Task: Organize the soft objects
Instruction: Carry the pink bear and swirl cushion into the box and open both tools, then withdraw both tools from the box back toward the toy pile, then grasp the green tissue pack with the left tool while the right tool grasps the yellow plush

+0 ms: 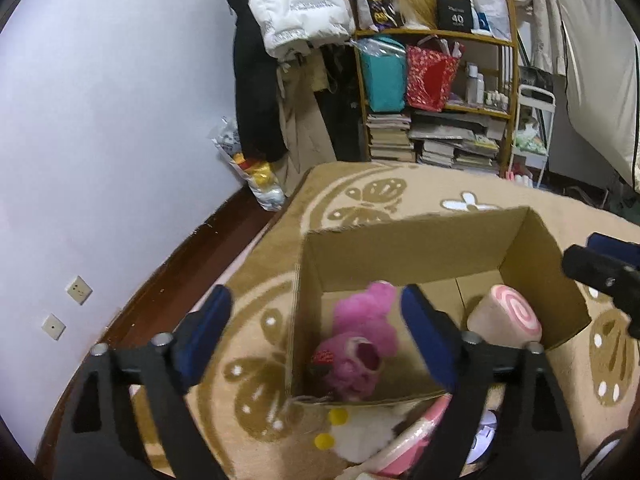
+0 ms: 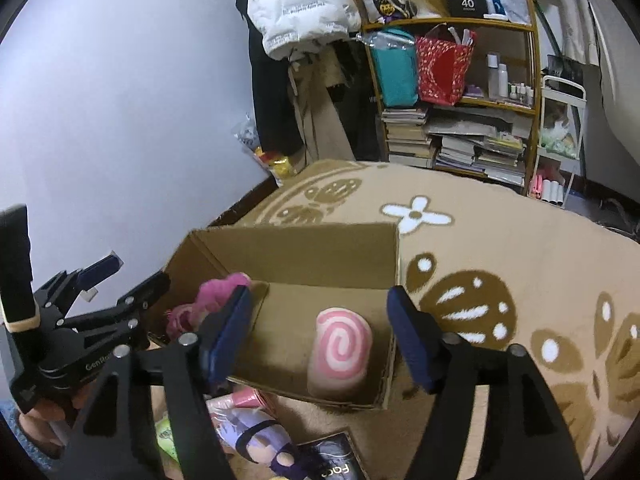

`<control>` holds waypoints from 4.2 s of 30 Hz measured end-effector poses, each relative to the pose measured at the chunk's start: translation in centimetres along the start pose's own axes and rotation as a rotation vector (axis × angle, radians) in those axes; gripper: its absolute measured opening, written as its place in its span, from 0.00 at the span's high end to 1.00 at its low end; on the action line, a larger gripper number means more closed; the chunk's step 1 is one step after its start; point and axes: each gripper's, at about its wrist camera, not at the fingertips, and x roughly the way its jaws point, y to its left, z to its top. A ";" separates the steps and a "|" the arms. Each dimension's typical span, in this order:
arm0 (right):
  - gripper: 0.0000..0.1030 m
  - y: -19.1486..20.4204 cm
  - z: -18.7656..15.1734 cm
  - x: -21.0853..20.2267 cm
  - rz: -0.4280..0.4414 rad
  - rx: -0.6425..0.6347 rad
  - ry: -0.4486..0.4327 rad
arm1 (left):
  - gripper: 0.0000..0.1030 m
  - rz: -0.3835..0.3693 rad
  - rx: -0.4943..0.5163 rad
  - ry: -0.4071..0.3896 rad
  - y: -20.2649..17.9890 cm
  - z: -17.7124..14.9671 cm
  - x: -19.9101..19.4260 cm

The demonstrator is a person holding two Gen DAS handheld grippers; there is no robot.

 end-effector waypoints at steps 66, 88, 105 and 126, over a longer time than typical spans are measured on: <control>0.05 2.3 -14.6 -0.8 -0.073 0.020 0.320 | 0.01 -0.021 -0.043 0.360 0.7 -10.3 -2.6; 0.05 3.1 -17.6 2.2 -0.076 -0.002 0.475 | 0.51 -0.122 0.015 0.444 -1.3 -12.0 -1.0; 0.05 2.5 -18.1 3.0 -0.070 0.016 0.507 | 0.59 -0.168 0.098 0.463 -3.1 -12.6 -1.4; 0.04 2.8 -18.5 3.7 -0.075 -0.008 0.545 | 0.31 -0.134 0.244 0.477 -6.0 -13.6 -0.9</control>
